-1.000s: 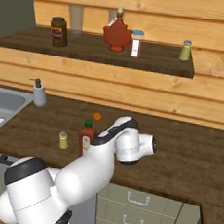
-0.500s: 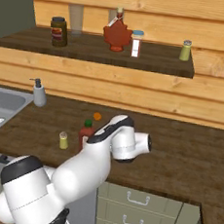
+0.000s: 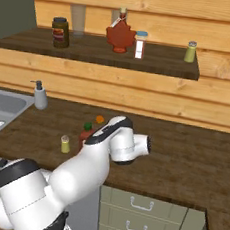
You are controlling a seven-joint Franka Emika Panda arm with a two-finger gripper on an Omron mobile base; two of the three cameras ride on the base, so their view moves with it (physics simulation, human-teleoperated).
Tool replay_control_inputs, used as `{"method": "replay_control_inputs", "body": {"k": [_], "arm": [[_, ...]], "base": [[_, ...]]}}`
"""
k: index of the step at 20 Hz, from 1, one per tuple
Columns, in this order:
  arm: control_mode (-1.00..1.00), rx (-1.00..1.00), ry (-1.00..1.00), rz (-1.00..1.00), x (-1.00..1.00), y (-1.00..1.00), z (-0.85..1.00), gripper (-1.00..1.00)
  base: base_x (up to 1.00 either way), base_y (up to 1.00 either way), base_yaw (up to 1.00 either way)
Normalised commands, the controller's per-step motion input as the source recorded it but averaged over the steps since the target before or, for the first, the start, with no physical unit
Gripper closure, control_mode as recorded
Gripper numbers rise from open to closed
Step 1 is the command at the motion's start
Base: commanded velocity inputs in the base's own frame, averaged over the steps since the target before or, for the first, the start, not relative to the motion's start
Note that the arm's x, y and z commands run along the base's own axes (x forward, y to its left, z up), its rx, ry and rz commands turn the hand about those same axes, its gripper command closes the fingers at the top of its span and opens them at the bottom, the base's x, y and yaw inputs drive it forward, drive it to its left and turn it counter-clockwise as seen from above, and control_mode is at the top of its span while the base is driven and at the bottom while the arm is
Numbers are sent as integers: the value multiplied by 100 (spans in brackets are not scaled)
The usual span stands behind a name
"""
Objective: Put the shaker and condiment bottle from the counter next to their counterparts in the cabinet.
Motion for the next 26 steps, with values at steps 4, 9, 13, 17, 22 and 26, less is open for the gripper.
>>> {"method": "replay_control_inputs", "body": {"k": [4,9,13,17,22,26], "arm": [[-100,-1,-6,-9,0,0,29,100],[-100,0,-12,-39,-21,-4,95,100],[-100,0,-4,-49,0,0,87,100],[-100,1,-1,-41,0,-4,82,100],[-100,4,0,-33,-12,0,81,100],[-100,8,0,-32,-23,-8,78,100]], "base": [[0,0,0],[0,0,0],[0,0,0],[0,0,0],[0,0,0],[0,0,0]]}}
